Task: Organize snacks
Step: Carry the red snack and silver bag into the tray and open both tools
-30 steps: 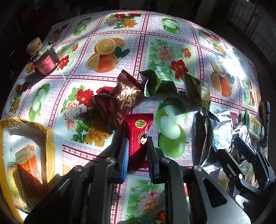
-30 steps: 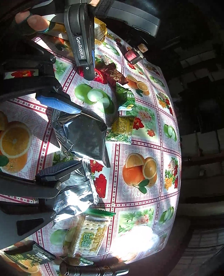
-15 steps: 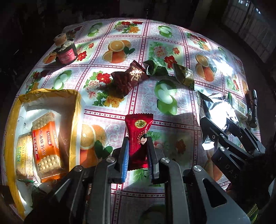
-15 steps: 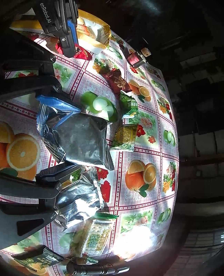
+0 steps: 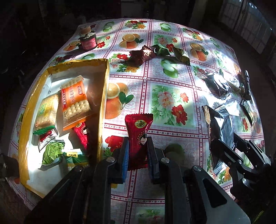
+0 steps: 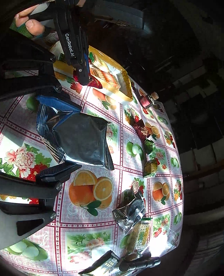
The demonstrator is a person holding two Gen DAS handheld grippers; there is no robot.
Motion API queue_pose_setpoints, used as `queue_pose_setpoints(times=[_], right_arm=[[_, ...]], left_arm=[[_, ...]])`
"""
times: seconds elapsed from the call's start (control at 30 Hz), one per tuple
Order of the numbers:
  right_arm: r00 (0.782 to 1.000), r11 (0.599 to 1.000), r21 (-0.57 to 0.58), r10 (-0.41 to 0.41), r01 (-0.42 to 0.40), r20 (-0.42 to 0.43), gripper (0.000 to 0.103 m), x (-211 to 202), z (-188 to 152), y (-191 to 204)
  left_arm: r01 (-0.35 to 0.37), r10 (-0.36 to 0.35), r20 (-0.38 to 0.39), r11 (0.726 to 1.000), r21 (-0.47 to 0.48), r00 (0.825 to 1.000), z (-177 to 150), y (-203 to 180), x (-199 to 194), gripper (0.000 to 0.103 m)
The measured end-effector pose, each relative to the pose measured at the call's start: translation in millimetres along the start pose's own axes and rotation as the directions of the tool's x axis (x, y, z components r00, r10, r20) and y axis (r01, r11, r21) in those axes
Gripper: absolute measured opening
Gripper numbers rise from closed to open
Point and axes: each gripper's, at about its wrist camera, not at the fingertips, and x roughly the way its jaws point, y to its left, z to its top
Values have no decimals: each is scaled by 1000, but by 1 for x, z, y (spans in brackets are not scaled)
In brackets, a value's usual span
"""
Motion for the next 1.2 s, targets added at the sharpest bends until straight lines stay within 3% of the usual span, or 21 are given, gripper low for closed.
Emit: queue_pose_setpoints(times=[0.3,0.8,1.2], right_arm=[[999,999,-29,35,-35,-2,57,-7,-7,24],[995,992,-83,92,-94,-35,57,8,-4,59],[987,977,-149,146,-154,-64,57,25,3,99]], left_arm=[[14,-14,8,1000,3,1000,-23,12,-14,20],[2,-1,6,998,-70,1000,-30,55,-23,20],[-53,56,17,986,-160,998,-30,108,-30,20]])
